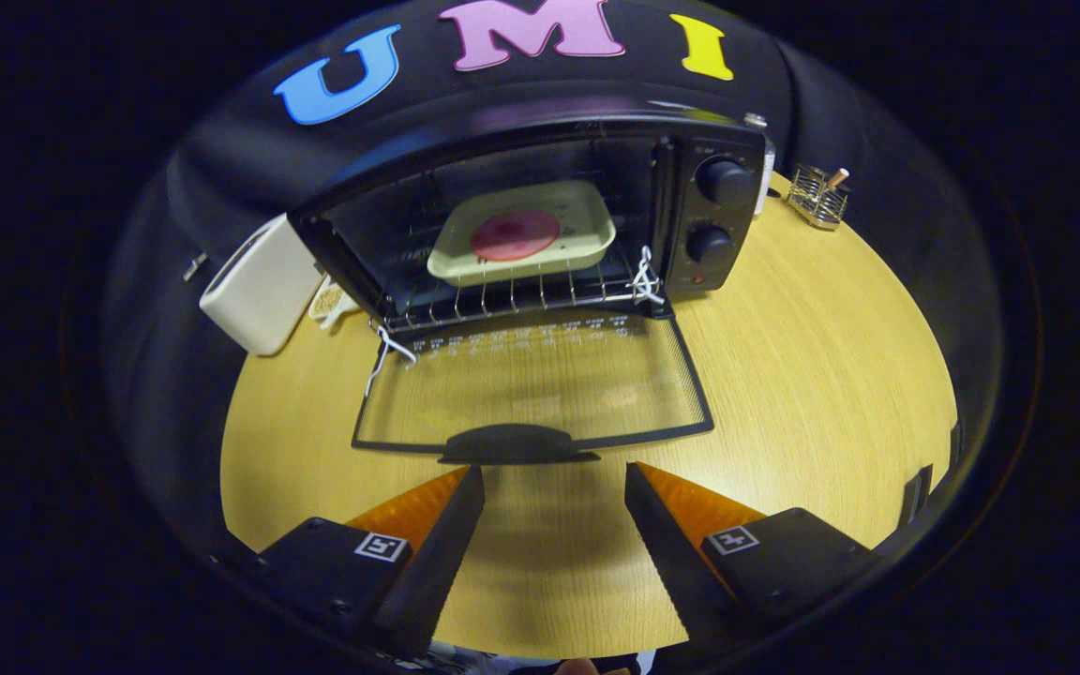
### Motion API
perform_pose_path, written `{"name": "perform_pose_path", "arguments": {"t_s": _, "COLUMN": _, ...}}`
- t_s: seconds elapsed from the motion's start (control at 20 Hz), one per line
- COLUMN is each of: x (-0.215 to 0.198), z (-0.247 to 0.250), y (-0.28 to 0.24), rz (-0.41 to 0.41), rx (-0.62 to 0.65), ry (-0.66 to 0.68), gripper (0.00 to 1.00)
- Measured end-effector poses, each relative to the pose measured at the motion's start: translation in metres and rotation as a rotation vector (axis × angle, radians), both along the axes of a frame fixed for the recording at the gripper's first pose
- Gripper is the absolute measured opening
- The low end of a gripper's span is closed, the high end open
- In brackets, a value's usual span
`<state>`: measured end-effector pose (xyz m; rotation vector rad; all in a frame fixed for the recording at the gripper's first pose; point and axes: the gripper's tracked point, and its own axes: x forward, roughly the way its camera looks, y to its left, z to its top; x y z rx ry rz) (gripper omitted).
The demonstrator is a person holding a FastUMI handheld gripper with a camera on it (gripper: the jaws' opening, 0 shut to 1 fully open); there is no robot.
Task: Open the toaster oven, put the food inside, and close the toaster oven door.
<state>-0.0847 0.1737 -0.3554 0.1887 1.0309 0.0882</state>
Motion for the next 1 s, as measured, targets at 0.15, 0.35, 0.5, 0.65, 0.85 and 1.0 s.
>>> {"name": "perform_pose_path", "arguments": {"t_s": 0.15, "x": -0.002, "z": -0.02, "y": 0.007, "rz": 0.033, "rx": -0.04, "ry": 0.03, "gripper": 1.0}}
{"name": "perform_pose_path", "arguments": {"t_s": 0.35, "x": 0.002, "z": -0.037, "y": 0.012, "rz": 0.037, "rx": -0.081, "ry": 0.048, "gripper": 1.0}}
{"name": "perform_pose_path", "arguments": {"t_s": 0.5, "x": 0.011, "z": -0.043, "y": 0.012, "rz": 0.021, "rx": -0.118, "ry": 0.033, "gripper": 1.0}}
{"name": "perform_pose_path", "arguments": {"t_s": 0.65, "x": 0.017, "z": -0.05, "y": 0.019, "rz": 0.003, "rx": -0.125, "ry": 0.042, "gripper": 1.0}}
{"name": "perform_pose_path", "arguments": {"t_s": 0.85, "x": 0.016, "z": -0.039, "y": 0.016, "rz": 0.001, "rx": -0.129, "ry": 0.006, "gripper": 1.0}}
{"name": "perform_pose_path", "arguments": {"t_s": 1.0, "x": 0.015, "z": -0.028, "y": 0.015, "rz": 0.009, "rx": -0.121, "ry": -0.024, "gripper": 1.0}}
